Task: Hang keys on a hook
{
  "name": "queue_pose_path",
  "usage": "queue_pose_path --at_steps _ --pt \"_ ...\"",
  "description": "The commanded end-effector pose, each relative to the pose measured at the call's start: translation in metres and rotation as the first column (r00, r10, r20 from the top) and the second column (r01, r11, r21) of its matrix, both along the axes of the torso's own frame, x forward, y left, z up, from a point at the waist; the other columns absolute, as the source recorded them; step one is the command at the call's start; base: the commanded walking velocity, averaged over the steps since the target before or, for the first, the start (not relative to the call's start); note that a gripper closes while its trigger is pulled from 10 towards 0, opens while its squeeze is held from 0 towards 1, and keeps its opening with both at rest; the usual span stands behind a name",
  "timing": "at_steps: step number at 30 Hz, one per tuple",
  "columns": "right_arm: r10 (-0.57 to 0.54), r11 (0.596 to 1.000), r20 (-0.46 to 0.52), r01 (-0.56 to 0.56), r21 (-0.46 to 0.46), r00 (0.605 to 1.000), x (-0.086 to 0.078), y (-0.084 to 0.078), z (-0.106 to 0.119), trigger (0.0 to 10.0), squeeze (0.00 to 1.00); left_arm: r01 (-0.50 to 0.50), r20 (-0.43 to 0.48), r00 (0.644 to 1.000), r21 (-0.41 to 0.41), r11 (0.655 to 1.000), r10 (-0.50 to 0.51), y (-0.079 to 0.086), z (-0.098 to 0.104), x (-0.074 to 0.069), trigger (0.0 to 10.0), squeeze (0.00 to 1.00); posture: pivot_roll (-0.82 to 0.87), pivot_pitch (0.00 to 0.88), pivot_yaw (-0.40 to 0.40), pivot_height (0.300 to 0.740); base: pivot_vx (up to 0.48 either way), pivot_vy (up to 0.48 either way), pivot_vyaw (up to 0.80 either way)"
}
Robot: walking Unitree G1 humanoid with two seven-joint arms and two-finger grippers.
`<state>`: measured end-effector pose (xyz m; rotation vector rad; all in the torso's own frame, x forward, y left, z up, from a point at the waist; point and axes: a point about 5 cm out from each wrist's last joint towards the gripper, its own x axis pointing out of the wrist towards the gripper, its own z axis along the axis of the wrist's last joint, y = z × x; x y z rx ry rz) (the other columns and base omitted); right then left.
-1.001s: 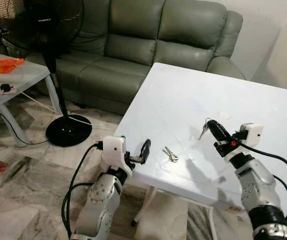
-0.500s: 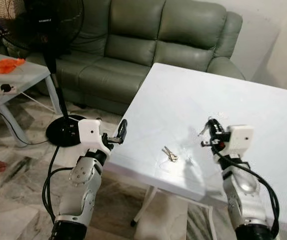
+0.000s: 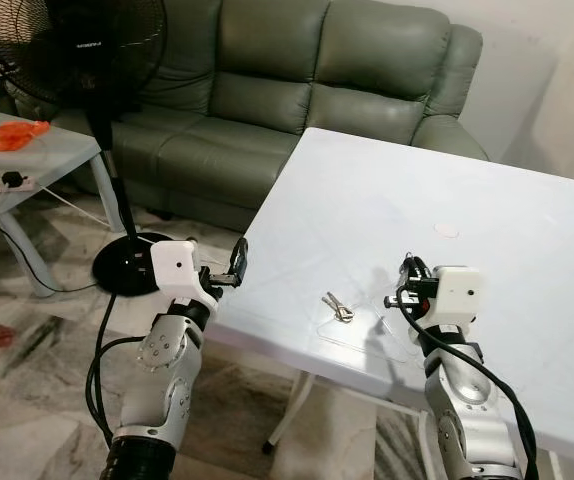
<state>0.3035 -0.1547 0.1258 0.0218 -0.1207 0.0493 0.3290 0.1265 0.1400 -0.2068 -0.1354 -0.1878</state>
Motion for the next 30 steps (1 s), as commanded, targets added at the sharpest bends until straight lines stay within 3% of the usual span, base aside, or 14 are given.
queue_pose_path --at_steps 1,13,30 --pt "-0.016 1.0 0.018 0.017 -0.014 1.0 0.001 -0.003 0.006 10.0 0.0 0.013 0.016 1.0 0.011 1.0 -0.013 -0.005 0.004 0.002 10.0 0.0 0.0 0.011 -0.047 0.74 0.0 0.0 -0.74" --pt "-0.016 0.999 0.008 0.017 -0.037 1.0 0.004 -0.002 0.007 10.0 0.0 -0.031 0.057 0.998 0.034 0.999 0.029 0.002 0.008 0.006 10.0 0.0 0.0 0.006 -0.052 0.74 0.0 0.0 -0.74" --pt "0.002 0.999 0.004 -0.002 -0.047 1.0 0.004 0.0 0.007 10.0 0.0 -0.047 0.055 0.997 0.006 0.999 0.046 0.006 0.008 0.006 10.0 0.0 0.01 0.006 -0.06 0.74 0.0 -0.463 -0.74"
